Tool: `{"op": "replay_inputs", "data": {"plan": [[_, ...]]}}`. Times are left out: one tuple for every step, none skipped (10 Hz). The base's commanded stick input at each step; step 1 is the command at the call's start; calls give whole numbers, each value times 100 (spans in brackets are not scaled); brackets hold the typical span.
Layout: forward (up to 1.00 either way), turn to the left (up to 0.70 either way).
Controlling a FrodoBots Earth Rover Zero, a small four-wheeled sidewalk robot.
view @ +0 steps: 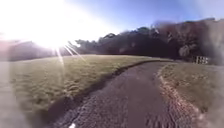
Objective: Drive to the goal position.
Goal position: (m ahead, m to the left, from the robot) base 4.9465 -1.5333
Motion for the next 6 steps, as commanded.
{"op": "replay_inputs", "data": {"plan": [[85, 0], [85, 0], [85, -18], [85, -33], [85, -34], [85, -34]]}}
